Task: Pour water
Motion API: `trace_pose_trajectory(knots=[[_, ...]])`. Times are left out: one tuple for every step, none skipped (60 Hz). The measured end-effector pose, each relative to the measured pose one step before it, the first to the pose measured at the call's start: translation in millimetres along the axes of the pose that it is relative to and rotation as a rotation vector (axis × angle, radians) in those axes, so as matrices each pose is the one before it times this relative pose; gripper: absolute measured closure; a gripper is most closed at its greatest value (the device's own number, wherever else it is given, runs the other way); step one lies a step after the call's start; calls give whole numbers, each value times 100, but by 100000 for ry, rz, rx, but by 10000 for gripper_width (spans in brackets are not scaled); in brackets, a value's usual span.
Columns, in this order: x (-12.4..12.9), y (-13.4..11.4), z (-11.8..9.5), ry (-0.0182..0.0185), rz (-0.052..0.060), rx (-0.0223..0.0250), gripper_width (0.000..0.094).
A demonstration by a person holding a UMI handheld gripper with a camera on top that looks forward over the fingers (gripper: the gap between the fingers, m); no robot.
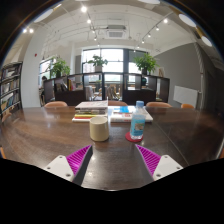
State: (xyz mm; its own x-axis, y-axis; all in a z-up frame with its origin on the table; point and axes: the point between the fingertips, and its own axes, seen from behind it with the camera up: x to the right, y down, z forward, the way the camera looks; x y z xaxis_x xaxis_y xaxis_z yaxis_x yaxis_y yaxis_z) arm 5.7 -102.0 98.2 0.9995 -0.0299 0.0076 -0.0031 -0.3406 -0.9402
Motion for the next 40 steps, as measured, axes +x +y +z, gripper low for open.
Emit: trace_pose_trajectory(knots=[[-60,-228,-335,94,-502,546,72],[4,-323,-551,-120,-365,316,73],[-9,-238,-309,66,-277,576,71],[-51,-233,-331,62,-4,664,73],[-50,-295,-330,-38,218,691,74],[-54,-302,-331,-102,336,675,75],[-37,-288,-286,-116,310,612,75],[-16,-259,-262,-138,190,492,72],[1,-260,-249,-102,135,377,70],[116,-326,-192,-49,83,209,70],[41,-144,-197,156,184,227,67],[111,-178,-276,307,151,203,72],[118,-197,-266,376,224,275,75],[93,-177,-257,317,166,354,74],[70,-190,-262,225,65,345,71],[110,-245,-239,210,-7,287,73],[77,-150,-214,172,37,319,71],[41,-146,-154,109,83,384,71],[30,-235,-192,111,12,470,75],[86,-241,-223,184,35,503,74],[231,-332,-449,292,24,475,74],[101,-222,-218,306,-11,454,76],[104,-184,-201,253,22,334,71],[111,-156,-188,192,98,191,71],[9,-66,68,194,72,150,72],[76,-34,-34,264,-30,44,72],[112,-57,-180,340,-70,9,72],[115,-87,-161,337,22,91,76],[132,-93,-160,282,77,210,70],[164,-191,-309,233,44,328,70],[106,-152,-133,124,47,387,75],[87,-138,-105,69,14,286,70],[124,-105,-138,125,8,180,70],[70,-70,-85,201,44,178,76],[62,-112,-121,175,160,307,72],[-130,152,202,208,187,538,74],[49,-81,-41,168,70,433,76],[85,-70,-86,161,42,289,72],[71,-5,-63,194,-13,160,75],[66,-19,-75,181,-48,67,73]])
